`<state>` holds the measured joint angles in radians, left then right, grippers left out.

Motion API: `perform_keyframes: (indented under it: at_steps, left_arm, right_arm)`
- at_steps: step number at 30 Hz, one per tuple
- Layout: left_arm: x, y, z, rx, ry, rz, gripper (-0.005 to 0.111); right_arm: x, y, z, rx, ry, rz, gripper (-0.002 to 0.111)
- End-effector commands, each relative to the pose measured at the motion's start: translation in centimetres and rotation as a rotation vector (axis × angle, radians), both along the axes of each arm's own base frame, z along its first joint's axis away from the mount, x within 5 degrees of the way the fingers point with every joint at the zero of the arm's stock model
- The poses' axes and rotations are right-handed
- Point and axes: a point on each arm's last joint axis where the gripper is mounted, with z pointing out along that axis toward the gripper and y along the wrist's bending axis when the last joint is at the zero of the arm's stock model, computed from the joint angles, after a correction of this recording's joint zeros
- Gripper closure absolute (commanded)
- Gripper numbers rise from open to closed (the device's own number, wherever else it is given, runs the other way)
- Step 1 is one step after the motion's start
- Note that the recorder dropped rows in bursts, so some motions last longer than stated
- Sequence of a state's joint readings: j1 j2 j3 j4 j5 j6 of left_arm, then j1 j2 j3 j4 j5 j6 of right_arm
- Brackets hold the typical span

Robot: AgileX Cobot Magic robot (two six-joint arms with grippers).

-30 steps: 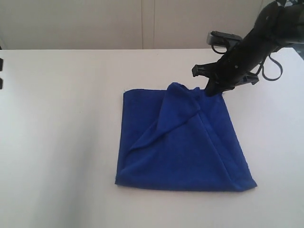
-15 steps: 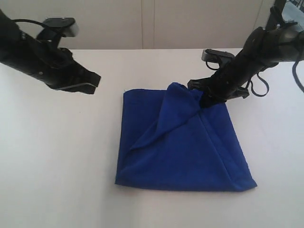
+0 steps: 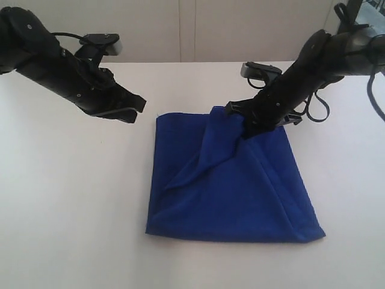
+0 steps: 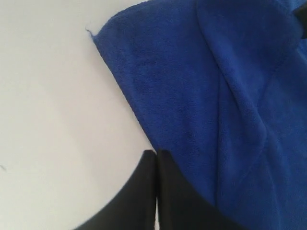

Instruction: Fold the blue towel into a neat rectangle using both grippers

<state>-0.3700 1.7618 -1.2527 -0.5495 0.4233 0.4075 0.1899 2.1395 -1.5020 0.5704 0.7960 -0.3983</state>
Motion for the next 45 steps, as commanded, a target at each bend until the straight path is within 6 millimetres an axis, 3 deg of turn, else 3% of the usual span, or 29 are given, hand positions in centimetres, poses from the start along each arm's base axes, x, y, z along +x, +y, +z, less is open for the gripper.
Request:
perform_keyframes:
  at_steps: [1,6,12,18,26,30,34,38,45]
  left_arm:
    - [0.3,-0.9,-1.2,-0.050,0.048,-0.013,0.107]
    - [0.6,-1.5,-2.1,-0.109,0.073,-0.021,0.107]
    - [0.7,-1.9,-2.0,-0.158,0.053,-0.033,0.107]
    - [0.4,-3.4,-1.8,-0.147,-0.014,-0.057,0.107]
    - [-0.4,-5.6,-1.7,-0.133,-0.078,-0.076,0.107]
    - [-0.5,-5.9,-1.6,-0.163,-0.060,-0.064,0.107]
    - [-0.4,-6.2,-1.2,-0.245,-0.021,-0.005,0.107]
    - [-0.3,-7.2,-2.4,-0.271,0.032,-0.004,0.107]
    - [-0.3,-11.6,-3.6,-0.309,0.073,-0.051,0.107]
  right_arm:
    - [-0.4,0.2,1.5,0.024,-0.023,0.015,0.108]
    - [-0.5,0.2,2.5,0.039,-0.045,0.012,0.108]
    - [-1.0,1.9,2.6,0.051,-0.048,0.076,0.108]
    - [-1.3,3.6,1.5,0.050,-0.045,0.104,0.108]
    - [-1.1,4.0,-0.2,0.042,-0.020,0.102,0.108]
    - [-1.4,3.8,2.3,0.040,-0.079,0.114,0.108]
    - [-1.2,1.8,4.4,0.004,-0.114,0.068,0.108]
    - [-0.6,-1.2,5.1,-0.011,-0.113,-0.001,0.108]
    - [-0.3,-4.9,5.0,-0.017,-0.061,-0.071,0.108]
